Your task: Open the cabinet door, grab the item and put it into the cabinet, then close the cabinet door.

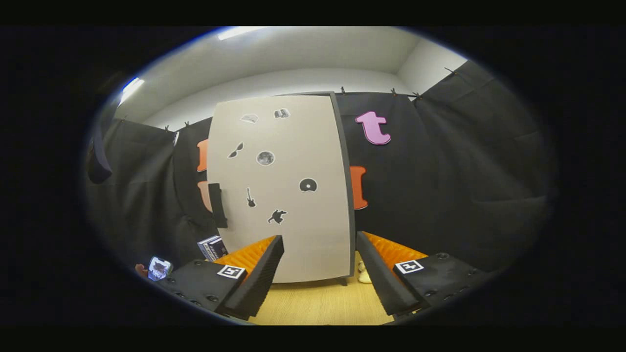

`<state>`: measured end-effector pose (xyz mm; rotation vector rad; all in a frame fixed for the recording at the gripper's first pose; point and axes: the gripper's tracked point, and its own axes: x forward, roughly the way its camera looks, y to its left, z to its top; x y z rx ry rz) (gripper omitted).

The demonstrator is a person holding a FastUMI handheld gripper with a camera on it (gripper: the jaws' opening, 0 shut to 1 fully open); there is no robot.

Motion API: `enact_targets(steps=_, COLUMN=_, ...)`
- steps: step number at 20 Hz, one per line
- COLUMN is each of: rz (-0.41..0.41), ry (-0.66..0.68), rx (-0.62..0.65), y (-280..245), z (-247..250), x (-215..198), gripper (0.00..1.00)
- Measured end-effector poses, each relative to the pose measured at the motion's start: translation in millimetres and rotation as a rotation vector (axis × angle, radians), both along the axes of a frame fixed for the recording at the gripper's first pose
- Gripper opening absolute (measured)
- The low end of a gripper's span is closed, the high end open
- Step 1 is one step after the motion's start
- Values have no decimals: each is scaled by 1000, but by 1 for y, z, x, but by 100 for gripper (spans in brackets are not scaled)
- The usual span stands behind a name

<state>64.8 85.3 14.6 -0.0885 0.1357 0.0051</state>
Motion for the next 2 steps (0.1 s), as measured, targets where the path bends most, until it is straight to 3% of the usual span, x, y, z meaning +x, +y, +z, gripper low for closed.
enact_targets(steps=2, rz=-5, ry=-2, rx=-2, y=0, z=2, x=-3, gripper=96)
